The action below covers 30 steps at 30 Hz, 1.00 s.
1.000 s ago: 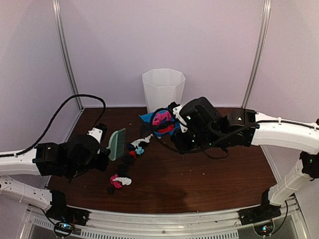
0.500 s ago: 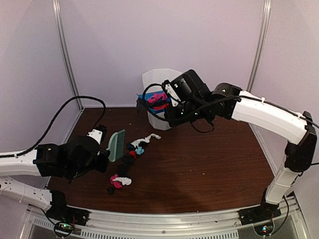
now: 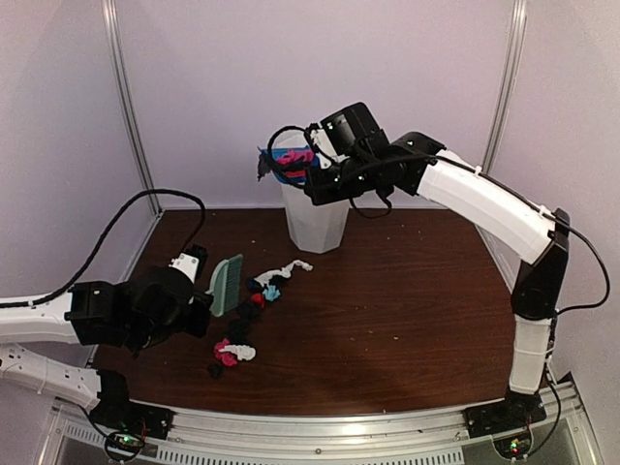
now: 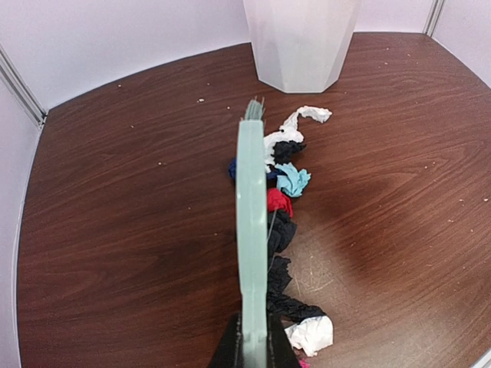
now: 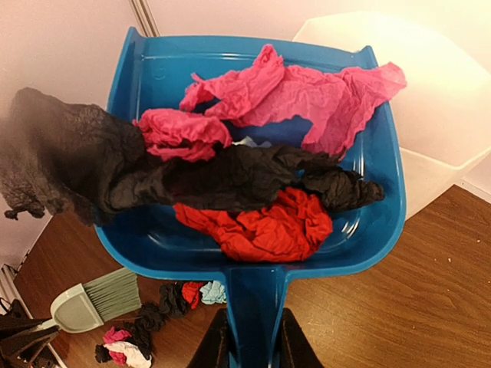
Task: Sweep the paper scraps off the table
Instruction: Dump the paper scraps into the trash bin.
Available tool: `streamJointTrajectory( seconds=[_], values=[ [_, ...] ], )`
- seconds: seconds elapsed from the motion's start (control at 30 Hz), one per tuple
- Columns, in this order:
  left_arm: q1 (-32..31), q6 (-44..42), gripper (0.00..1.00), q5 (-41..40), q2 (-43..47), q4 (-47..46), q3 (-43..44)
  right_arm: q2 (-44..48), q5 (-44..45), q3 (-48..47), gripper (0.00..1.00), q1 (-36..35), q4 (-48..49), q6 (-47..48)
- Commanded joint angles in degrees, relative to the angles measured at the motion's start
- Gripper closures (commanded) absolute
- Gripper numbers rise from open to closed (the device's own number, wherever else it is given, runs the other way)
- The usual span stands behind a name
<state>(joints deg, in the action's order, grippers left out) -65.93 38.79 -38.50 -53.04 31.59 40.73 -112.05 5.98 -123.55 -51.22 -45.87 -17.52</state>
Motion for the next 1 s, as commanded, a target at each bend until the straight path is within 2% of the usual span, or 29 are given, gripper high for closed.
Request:
streamJointTrajectory(
  seconds=[0.0,0.37,0.97],
  values=[
    [0.4,0.5,1.0,-0.3,0.8,-2.2,-0.5,-3.1,-2.8,-5.2,1.0,2.3,-0.2,1.5],
    [0.4,0.7,1.0,-0.4,-0.8,-2.9,-0.7,-11.3,-13.4,-14.4,1.0,8.7,3.3,-0.1],
    [0.4,0.6,1.0,-0.3,-2.8,-4.0,-0.7,-12.4,-32.5,-13.9,1.0,15.6,14.2,-12.2]
  ],
)
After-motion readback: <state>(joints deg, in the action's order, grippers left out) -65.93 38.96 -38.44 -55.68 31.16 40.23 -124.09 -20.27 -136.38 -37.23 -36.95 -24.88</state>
